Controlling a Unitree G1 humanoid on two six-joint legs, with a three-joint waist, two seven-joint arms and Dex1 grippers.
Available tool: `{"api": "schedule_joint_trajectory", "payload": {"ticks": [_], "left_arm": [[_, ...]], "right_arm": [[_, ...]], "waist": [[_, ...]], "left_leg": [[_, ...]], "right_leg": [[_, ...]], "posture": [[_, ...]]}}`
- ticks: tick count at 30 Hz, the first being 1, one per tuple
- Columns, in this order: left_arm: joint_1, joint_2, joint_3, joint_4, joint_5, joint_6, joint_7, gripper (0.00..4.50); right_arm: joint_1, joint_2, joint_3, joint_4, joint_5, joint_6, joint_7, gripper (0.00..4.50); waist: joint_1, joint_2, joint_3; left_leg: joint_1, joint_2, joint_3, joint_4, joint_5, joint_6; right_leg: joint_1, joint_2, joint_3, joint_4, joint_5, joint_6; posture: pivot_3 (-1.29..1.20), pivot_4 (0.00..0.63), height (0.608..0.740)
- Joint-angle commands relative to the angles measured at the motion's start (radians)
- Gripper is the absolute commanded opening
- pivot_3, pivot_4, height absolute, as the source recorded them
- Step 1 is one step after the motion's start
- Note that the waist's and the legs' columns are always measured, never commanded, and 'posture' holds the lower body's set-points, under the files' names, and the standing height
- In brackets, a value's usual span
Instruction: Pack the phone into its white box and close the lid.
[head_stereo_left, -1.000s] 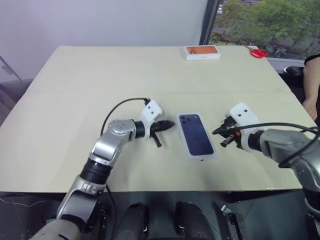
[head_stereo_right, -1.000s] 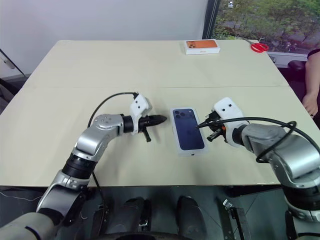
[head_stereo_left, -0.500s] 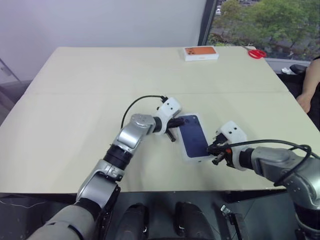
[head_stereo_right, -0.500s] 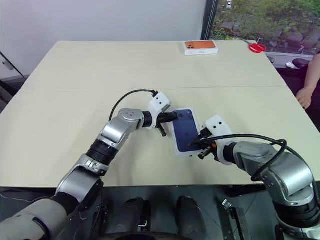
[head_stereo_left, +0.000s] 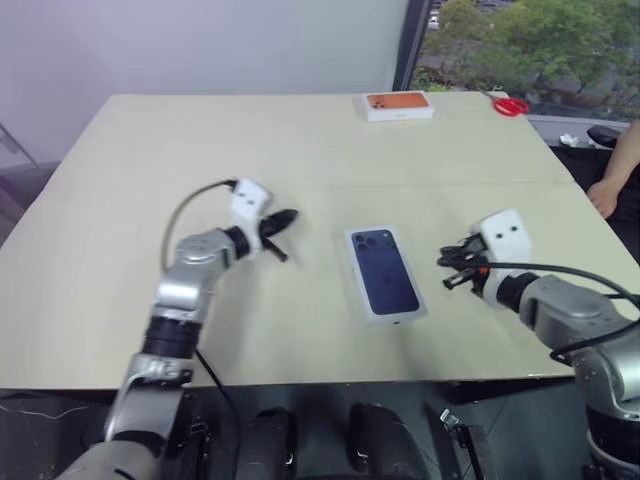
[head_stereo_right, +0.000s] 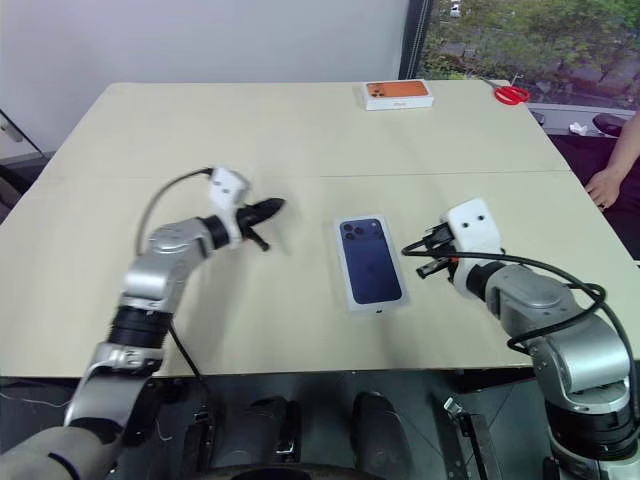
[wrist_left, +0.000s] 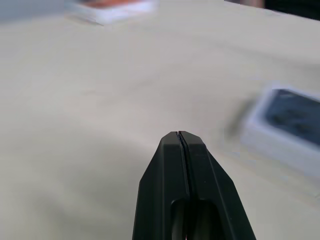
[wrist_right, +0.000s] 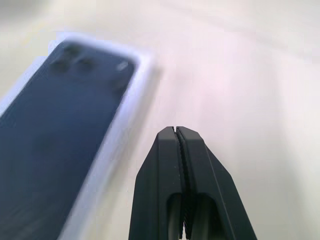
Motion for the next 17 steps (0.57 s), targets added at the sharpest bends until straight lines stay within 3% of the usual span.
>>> {"api": "schedule_joint_trajectory", "payload": {"ticks": [1,8,17], "left_arm": [[0.035,0.061,0.088,-0.026,-0.060,0.008,-0.023,0.00],[0.268,0.235,0.224,-0.084,-0.095,-0.018,-0.080,0.00],[0.399,0.248,0.292,-0.178,-0.133,0.008,-0.025,0.00]], "right_arm": [[-0.019,0.015,-0.034,0.037,-0.003,-0.088,0.036,0.06],[-0.065,0.000,-0.003,0.167,-0.022,-0.217,0.136,0.06],[-0.100,0.020,0.036,0.248,-0.019,-0.304,0.222,0.06]], "waist": [[0.005,0.000,0.000],[-0.003,0.000,0.000],[0.001,0.000,0.001]], "left_leg": [[0.000,0.000,0.000,0.000,0.000,0.000],[0.000,-0.002,0.001,0.000,0.000,0.000],[0.000,-0.002,0.000,0.000,0.000,0.000]], "right_leg": [[0.001,0.000,0.000,0.000,0.000,0.000],[0.002,-0.004,0.000,-0.003,0.000,0.000],[0.002,-0.007,0.001,-0.003,-0.002,-0.004]], "posture": [[0.00,0.150,0.740],[0.00,0.150,0.740],[0.00,0.150,0.740]]}}
